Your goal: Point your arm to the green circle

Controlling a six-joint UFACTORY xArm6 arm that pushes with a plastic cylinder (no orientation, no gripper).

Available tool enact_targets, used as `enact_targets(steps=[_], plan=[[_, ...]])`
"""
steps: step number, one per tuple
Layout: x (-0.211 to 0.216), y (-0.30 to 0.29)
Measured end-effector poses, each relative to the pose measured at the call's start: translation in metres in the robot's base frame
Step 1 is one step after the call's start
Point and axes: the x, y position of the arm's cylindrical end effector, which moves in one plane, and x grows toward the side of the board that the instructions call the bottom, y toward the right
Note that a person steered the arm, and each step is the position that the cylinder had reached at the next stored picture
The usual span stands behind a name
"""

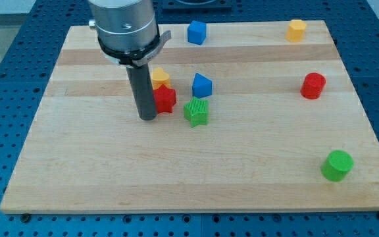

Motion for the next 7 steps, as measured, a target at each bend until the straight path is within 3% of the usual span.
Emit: enact_targets(steps=[3, 7], plan=[[0.037, 0.004], [0.040, 0.004]])
